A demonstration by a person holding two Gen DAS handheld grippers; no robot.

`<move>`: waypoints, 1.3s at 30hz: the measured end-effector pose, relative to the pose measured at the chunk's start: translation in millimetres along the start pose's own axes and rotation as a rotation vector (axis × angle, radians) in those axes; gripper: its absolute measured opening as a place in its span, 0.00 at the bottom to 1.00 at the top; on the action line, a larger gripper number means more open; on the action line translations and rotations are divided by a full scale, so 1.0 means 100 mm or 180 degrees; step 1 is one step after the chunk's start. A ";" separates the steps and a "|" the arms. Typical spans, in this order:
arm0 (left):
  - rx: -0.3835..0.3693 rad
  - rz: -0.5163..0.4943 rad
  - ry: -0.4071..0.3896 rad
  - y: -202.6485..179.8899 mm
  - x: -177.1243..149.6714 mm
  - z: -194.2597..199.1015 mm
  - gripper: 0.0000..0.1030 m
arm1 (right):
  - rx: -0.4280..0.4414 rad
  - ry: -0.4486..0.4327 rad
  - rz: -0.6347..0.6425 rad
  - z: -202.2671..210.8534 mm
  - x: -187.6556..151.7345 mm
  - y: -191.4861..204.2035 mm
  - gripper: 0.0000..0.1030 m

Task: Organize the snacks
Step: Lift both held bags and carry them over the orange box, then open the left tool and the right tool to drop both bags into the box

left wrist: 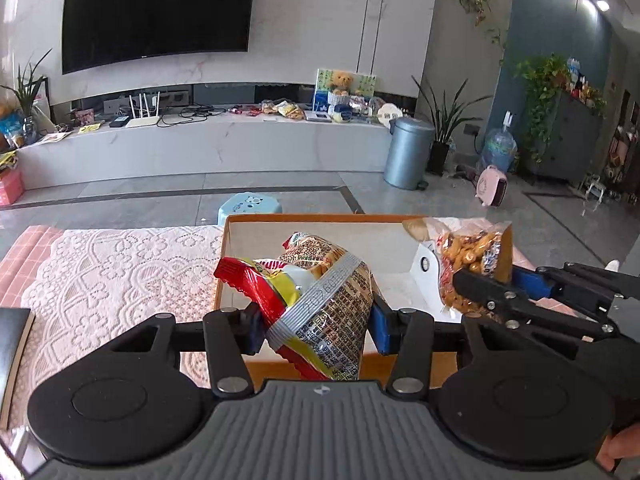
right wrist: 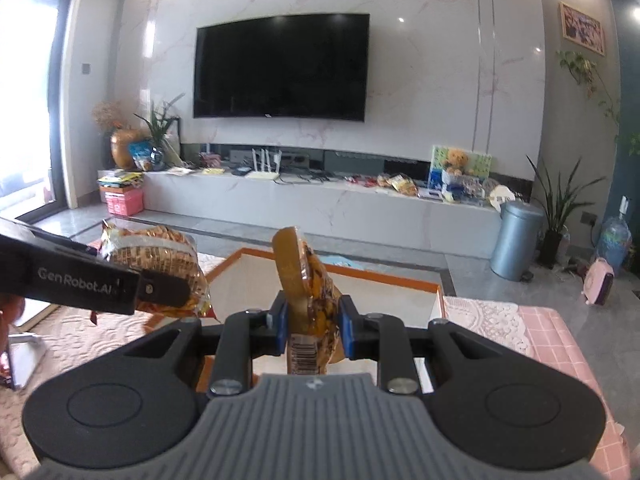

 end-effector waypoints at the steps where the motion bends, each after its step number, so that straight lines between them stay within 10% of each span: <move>1: 0.0016 -0.0009 0.0028 0.01 0.01 -0.06 0.54 | -0.0005 0.0039 -0.0025 -0.08 0.00 -0.01 0.21; 20: 0.0346 -0.0372 0.0901 0.14 -0.13 -1.05 0.55 | 0.0143 0.1020 -0.0115 -1.36 -0.32 -0.03 0.21; 39: 0.0518 -0.0540 0.1169 0.20 -0.22 -1.18 0.71 | 0.0353 0.1583 -0.0248 -1.57 -0.56 0.03 0.21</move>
Point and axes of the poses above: each gripper's, at about its wrist camera, not at the fingertips, and z roughly against the way its jaws point, y to its left, x to its top, the point moved 10 cm from there along -z, roughly the way its jaws point, and after that the axes turned 8 degrees about y, right-handed, at the moved point
